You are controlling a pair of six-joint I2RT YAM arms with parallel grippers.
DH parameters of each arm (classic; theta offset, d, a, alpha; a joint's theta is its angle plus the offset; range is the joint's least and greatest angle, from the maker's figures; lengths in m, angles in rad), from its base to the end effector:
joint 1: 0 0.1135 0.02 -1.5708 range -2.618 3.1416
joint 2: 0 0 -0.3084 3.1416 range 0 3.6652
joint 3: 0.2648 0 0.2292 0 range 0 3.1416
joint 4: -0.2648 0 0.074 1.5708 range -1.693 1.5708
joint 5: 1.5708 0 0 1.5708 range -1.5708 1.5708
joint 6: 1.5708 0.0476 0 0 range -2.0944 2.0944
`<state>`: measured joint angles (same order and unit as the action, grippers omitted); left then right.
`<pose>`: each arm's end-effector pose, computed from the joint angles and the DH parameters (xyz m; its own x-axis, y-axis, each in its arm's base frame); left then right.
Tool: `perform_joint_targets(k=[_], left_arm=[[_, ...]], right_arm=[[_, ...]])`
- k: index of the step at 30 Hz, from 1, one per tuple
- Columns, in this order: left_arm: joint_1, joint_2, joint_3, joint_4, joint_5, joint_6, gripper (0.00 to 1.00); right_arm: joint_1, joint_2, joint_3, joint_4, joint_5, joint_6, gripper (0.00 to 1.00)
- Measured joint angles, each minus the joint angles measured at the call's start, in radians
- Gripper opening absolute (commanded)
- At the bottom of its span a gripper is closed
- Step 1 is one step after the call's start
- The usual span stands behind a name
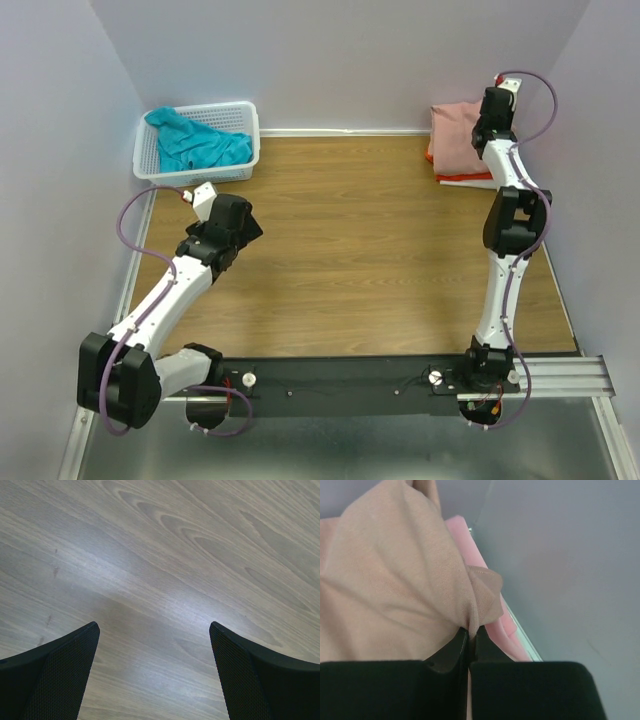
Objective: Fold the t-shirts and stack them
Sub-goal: Neatly place the folded tshirt to the corner, then reset both grippers
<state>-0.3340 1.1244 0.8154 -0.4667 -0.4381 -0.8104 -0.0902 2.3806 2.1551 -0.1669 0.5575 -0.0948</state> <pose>0.1950 -0.0463 0.2996 -0.4637 -0.5336 -0.7073 -0.4719 0.8244 -0.3126 0.5734 -0.0772 0.2914 -0.4325 -0.0415 -0.9007 0.5247 0.8008 -0.2889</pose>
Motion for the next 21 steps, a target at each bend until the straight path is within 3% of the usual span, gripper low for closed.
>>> perform_joint_targets(k=[5,9,11,16,21], left_arm=[[0.0,0.036,0.014,0.002,0.0,0.002,0.98],[0.0,0.045,0.015,0.002,0.0,0.002,0.98],[0.0,0.047,0.015,0.002,0.0,0.002,0.98],[0.0,0.046,0.028,0.002,0.0,0.003,0.98],[0.0,0.045,0.03,0.011,0.005,0.004,0.99]], right_arm=[[-0.025,0.056,0.024,0.0,-0.026,0.018,0.14],[-0.042,0.083,0.059,0.002,-0.036,0.035,0.67],[-0.048,0.091,0.071,0.006,-0.037,0.041,0.8],[-0.062,0.096,0.079,0.011,-0.032,0.053,1.0],[-0.063,0.091,0.065,0.016,-0.012,0.065,1.0]])
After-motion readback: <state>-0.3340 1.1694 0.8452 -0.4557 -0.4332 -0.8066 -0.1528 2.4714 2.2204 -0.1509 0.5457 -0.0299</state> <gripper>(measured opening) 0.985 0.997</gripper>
